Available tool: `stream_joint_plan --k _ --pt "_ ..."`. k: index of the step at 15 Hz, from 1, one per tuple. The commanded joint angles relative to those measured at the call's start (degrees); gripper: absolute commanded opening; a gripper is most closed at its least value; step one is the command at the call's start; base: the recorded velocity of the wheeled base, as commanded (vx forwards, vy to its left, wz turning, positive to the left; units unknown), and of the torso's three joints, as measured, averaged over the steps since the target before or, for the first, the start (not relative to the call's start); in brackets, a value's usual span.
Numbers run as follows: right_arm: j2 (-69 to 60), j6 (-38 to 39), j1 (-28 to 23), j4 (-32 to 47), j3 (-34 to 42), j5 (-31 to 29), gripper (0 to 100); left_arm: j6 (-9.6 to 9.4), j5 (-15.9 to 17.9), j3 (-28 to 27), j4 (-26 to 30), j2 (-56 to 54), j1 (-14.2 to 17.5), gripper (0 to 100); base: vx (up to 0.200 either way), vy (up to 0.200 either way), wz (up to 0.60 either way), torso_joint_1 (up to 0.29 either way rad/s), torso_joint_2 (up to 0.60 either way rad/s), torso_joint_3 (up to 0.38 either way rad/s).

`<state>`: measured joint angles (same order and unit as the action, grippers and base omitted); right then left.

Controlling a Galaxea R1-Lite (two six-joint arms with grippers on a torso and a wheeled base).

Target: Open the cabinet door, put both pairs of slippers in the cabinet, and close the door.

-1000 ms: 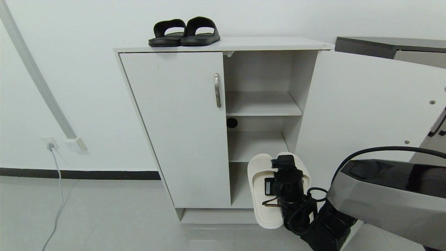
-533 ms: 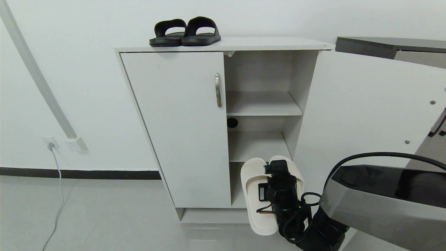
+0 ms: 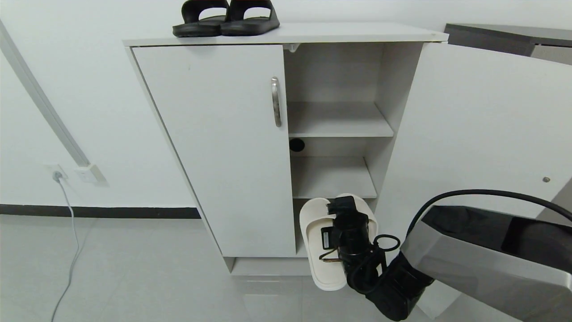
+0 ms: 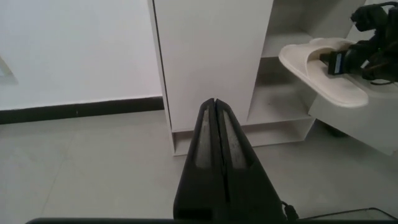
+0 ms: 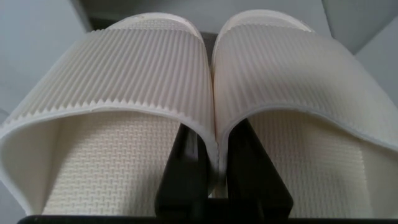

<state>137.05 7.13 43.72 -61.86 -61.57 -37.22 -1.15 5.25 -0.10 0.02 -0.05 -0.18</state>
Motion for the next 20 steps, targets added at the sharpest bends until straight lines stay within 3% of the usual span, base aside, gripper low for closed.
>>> stream_joint_plan --k 1,4,8,17,20 --pt "2.00 0.78 -0.30 1.56 -4.52 -0.40 0 0.00 0.02 0.01 -0.02 0.05 0.01 0 0.000 0.000 0.00 -0.002 0.00 -0.193" --pt "2.88 0.78 -1.09 0.42 -4.78 -3.21 0 0.09 0.02 0.01 -0.02 0.05 0.01 0 0.000 0.000 0.00 0.004 0.01 -0.136" --pt "4.81 -1.24 -1.44 -7.67 -4.69 -4.71 0 0.18 0.02 0.01 -0.02 0.05 0.01 0 0.000 0.000 0.00 0.000 0.00 0.000" --pt "3.31 -4.58 -2.76 -10.57 -4.43 -5.15 0 0.18 -0.07 0.01 -0.02 0.05 0.01 0 0.000 0.000 0.00 0.000 0.00 0.000" --pt "3.31 -4.67 -2.76 -10.57 -4.52 -5.06 0 0.27 -0.07 0.01 -0.02 0.14 0.01 0 0.200 0.000 0.00 -0.001 0.00 0.002"
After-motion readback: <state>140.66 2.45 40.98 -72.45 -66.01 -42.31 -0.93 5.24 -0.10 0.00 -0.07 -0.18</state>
